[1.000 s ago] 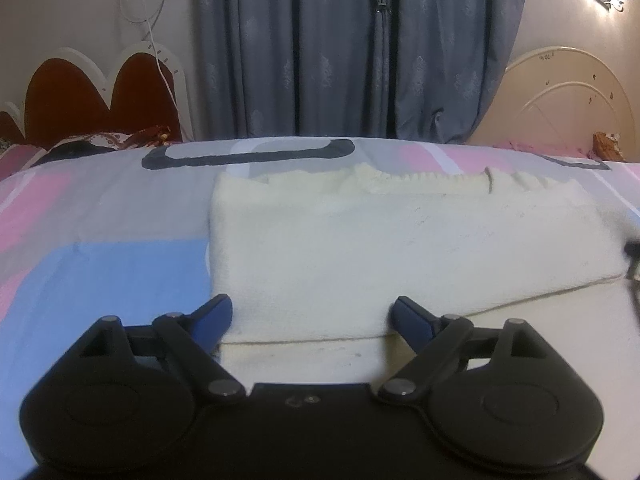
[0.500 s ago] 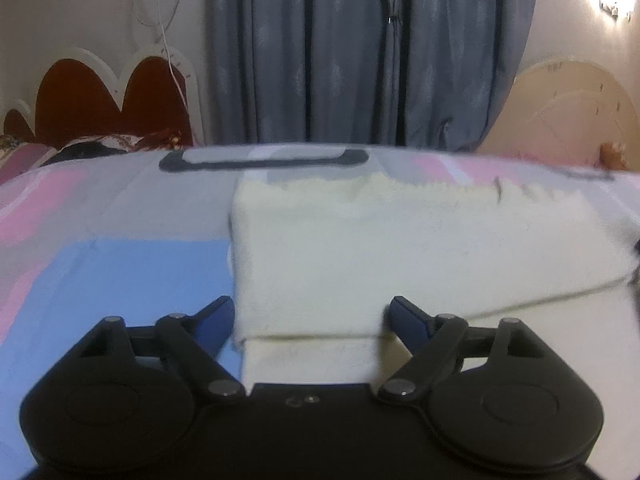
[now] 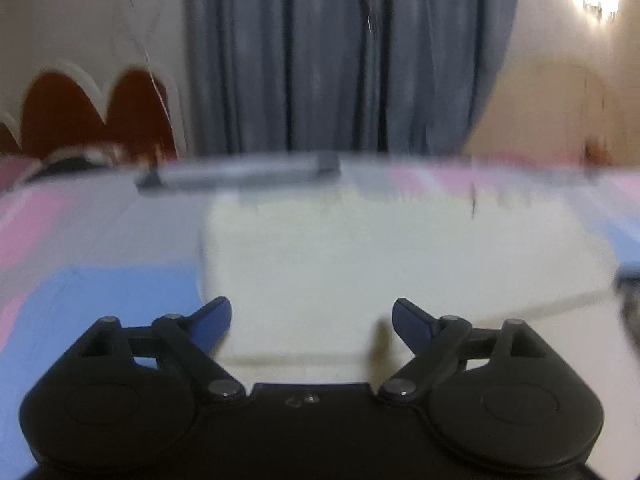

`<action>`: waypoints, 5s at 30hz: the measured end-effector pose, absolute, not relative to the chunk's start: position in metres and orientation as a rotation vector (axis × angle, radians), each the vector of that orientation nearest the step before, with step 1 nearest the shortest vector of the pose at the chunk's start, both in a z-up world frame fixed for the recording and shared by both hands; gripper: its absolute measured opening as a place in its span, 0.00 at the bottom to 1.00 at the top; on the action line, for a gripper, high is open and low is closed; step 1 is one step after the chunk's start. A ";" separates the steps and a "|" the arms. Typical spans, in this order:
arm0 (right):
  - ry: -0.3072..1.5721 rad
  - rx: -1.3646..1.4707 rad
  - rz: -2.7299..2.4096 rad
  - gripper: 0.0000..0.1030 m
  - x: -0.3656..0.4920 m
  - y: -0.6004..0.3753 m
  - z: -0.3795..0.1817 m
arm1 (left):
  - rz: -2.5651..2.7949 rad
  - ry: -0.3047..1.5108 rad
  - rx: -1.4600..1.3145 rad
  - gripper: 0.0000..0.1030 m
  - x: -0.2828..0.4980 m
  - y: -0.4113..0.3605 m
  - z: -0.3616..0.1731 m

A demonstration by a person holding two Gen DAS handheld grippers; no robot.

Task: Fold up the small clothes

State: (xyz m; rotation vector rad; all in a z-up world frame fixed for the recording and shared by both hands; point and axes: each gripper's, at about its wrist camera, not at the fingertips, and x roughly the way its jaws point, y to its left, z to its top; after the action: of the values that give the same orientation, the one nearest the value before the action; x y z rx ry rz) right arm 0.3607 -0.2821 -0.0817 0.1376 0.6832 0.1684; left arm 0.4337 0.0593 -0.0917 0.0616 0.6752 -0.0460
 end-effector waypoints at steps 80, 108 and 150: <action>0.832 0.600 0.412 0.57 0.055 -0.340 -0.069 | -0.352 0.872 -0.502 0.65 0.142 0.127 -0.102; 0.894 0.781 0.538 0.27 0.103 -0.366 -0.084 | -0.370 0.859 -0.677 0.43 0.152 0.157 -0.118; 0.576 0.834 0.480 0.02 0.264 -0.345 0.012 | -0.268 0.613 -0.868 0.05 0.323 0.168 -0.040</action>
State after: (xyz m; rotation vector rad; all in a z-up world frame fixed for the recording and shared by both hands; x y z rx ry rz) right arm 0.2637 -0.3447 0.0116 0.8341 0.5764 0.4795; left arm 0.3227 0.1683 -0.0399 -0.8677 0.6128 -0.2675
